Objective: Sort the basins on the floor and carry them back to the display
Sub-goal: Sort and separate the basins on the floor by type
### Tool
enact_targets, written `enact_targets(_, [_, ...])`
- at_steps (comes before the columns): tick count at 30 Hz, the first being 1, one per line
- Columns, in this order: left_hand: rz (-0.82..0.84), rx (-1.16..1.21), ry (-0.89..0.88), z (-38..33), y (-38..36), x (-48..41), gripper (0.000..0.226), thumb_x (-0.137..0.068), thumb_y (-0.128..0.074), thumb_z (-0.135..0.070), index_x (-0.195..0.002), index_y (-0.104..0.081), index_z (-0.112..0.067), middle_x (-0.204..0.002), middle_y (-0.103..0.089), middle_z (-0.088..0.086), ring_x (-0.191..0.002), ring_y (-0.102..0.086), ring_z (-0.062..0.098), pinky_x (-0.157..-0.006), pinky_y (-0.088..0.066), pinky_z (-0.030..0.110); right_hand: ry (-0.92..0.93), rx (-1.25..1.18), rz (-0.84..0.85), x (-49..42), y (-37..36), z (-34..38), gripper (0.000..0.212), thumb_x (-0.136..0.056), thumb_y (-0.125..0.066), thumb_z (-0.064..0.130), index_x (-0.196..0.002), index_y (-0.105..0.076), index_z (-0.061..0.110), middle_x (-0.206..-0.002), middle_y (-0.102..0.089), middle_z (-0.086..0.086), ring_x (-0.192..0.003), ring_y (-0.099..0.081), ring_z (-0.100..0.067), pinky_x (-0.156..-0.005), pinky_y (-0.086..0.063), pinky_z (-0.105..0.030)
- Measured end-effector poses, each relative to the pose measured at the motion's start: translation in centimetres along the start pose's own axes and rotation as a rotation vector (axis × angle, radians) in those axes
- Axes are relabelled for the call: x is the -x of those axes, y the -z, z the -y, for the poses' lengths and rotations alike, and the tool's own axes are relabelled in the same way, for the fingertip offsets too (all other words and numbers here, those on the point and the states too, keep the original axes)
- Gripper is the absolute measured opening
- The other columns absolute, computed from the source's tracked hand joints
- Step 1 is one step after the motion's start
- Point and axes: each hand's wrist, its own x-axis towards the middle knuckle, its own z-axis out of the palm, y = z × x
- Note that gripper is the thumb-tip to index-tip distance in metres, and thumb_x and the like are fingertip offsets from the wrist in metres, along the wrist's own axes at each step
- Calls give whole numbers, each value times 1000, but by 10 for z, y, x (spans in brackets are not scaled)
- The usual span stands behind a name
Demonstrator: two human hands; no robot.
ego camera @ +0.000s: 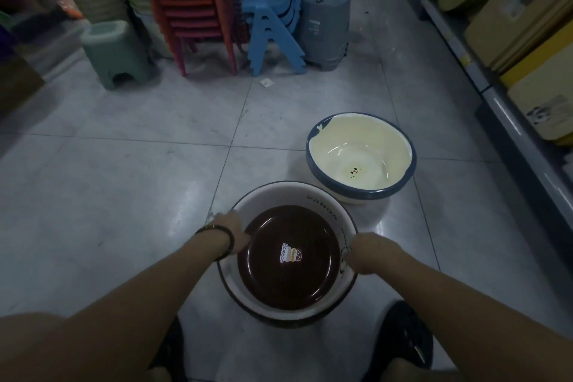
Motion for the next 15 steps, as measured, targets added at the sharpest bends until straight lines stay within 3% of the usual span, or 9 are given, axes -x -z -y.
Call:
enact_targets(2, [-28,-86,-166,-18,26,31,59,-94,-58,-47,-145,-50,-17,-145,-54,11,-131,-52,29,-109,-45,39,56,-63,-179,25,25,15,41,-96,-58,46,-125,-63,18,-102,-70,-1,-90,-71,-22,-79,-62,-39])
enact_targets(5, [-37,-120,-304,-40,59,83,47,-98,-55,-48,-135,-62,-22,-135,-62,4,-124,-57,24,-106,-47,36,131,-68,-317,79,64,32,41,-96,-59,48,-125,-58,18,-114,-70,-7,-99,-68,-27,-84,-61,-43])
enact_targets(8, [-94,-141,-379,-50,73,127,44,-95,-58,-51,-129,-66,-26,-127,-66,0,-117,-60,21,-103,-49,37,183,-200,-413,129,90,36,41,-99,-57,48,-123,-59,15,-111,-64,-8,-97,-62,-28,-82,-56,-38])
enact_targets(11, [-227,-64,-419,-50,64,147,36,-93,-59,-49,-122,-67,-31,-119,-68,-3,-107,-62,18,-96,-52,36,180,-320,-447,161,92,32,37,-98,-58,44,-123,-62,16,-106,-59,-4,-95,-61,-25,-80,-54,-36])
enact_targets(15, [-304,40,-477,-53,41,150,26,-92,-62,-44,-116,-66,-37,-111,-70,-10,-101,-64,15,-93,-55,36,191,-382,-414,147,71,31,41,-94,-61,48,-127,-62,24,-120,-70,-3,-103,-66,-22,-89,-60,-43])
